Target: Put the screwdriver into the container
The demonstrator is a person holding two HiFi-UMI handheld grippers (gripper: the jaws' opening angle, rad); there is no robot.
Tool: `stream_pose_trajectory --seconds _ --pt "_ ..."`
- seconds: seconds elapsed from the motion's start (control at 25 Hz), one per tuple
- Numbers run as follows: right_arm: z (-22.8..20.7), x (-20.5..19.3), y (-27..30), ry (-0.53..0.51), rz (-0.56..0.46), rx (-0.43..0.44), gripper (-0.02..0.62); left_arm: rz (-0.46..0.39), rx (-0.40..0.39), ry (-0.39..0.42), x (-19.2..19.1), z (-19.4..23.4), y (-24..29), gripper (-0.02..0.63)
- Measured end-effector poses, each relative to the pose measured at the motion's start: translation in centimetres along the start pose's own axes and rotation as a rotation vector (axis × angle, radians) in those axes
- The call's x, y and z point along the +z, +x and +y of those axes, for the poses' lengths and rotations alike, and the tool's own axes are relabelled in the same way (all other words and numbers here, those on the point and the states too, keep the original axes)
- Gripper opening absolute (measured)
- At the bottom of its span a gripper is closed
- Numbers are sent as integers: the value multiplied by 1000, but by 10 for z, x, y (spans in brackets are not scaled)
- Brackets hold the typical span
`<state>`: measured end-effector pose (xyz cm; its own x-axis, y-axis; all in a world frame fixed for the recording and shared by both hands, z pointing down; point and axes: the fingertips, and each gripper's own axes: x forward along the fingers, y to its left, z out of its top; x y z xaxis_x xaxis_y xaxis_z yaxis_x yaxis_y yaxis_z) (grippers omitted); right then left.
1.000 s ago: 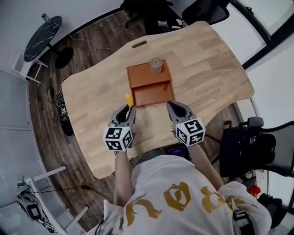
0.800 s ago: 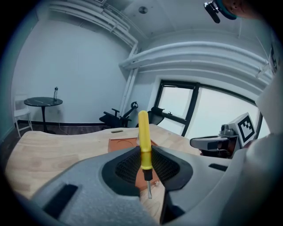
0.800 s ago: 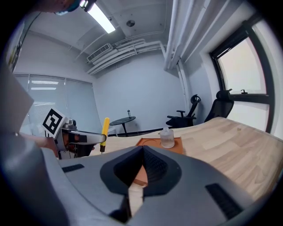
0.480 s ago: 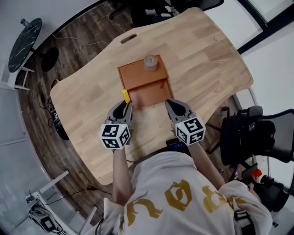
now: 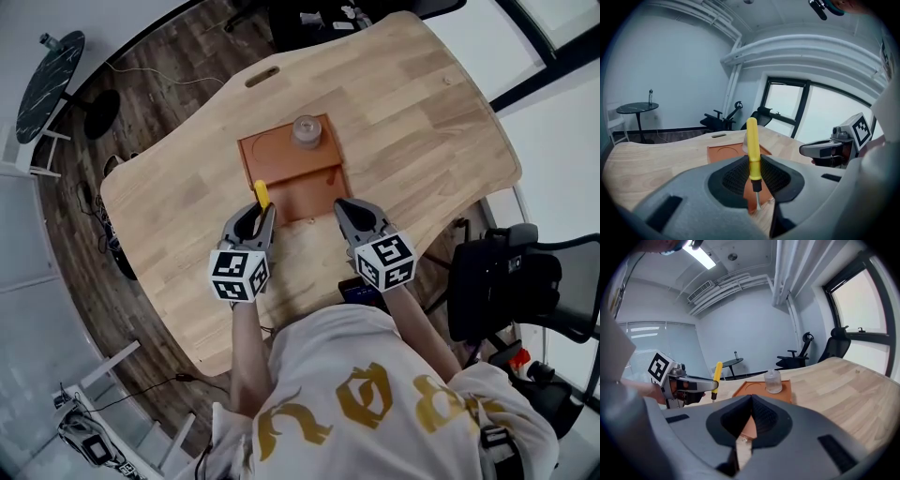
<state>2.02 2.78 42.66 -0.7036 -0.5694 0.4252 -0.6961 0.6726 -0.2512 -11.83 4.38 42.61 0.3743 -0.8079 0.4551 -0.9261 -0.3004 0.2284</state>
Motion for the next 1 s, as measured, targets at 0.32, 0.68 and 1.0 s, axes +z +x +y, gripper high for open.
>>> stream_pose_trajectory --seconds 0.32,0.68,1.0 --pt "-14 -4 15 10 26 14 11 47 -1 52 -5 3 19 77" --pt "-26 -11 30 31 46 11 12 72 -34 34 -15 8 35 77" --pt "-35 -16 38 47 65 7 11 167 -39 115 -37 9 52 77"
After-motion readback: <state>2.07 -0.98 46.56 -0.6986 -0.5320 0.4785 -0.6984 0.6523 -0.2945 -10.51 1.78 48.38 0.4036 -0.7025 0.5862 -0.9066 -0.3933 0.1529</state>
